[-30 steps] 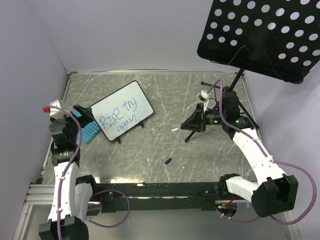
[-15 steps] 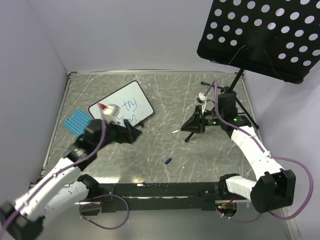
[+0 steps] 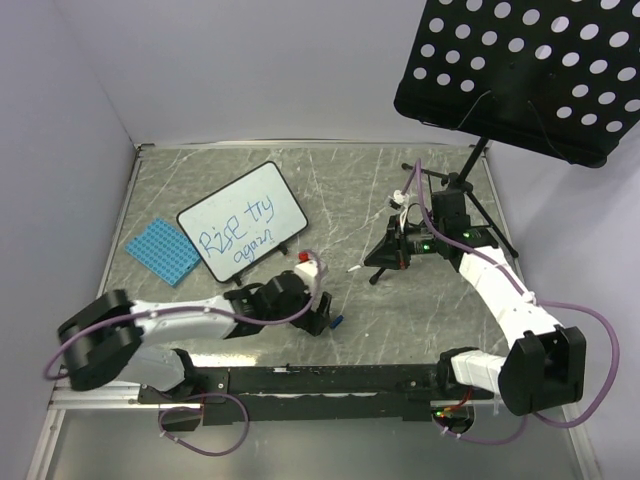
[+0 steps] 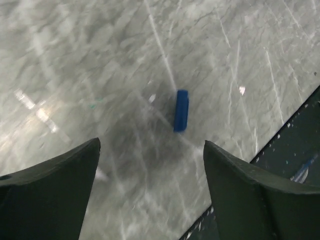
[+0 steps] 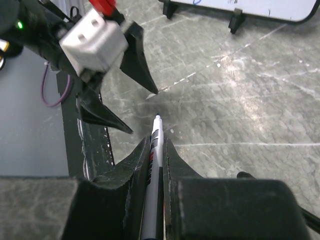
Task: Write a sentence on the whiteboard
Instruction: Pick up the pen cap from the center of the board.
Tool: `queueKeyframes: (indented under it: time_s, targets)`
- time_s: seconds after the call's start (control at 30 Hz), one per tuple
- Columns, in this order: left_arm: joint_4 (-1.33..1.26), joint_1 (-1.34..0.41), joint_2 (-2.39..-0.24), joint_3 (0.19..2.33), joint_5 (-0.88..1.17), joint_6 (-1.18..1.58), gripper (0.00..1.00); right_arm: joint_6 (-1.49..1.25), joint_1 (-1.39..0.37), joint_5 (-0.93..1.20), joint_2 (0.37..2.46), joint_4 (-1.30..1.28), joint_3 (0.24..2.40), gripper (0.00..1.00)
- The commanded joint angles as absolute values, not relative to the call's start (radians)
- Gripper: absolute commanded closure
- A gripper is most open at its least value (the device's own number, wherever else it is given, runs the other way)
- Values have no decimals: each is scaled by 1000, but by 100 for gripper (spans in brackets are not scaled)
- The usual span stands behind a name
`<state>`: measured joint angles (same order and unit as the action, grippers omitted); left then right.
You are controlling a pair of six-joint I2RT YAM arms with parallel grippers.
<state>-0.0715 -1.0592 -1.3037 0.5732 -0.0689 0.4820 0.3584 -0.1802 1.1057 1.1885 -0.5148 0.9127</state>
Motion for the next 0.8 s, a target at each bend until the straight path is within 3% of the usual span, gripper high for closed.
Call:
queueKeyframes:
  time_s: [0.0,0.07,0.1,0.37,0.77]
  targets:
    - [-153,-1089,-1405,693,-92,445,20,391,-166,1103,1207,-529,948,100]
    - [-132,-1112,-1439,724,-113,448,23,394,-163,1101,1212,-532,948,100]
    - [-126,-1115,-1450,733,-112,451,29,396,-157,1101,1213,-535,950,100]
    - [-3,-1152,-1588,847,-69,433,53,405,-129,1108,1232,-551,954,100]
    - [176,-1170,-1658,953,-118,391,61,410,-110,1118,1238,-560,956,100]
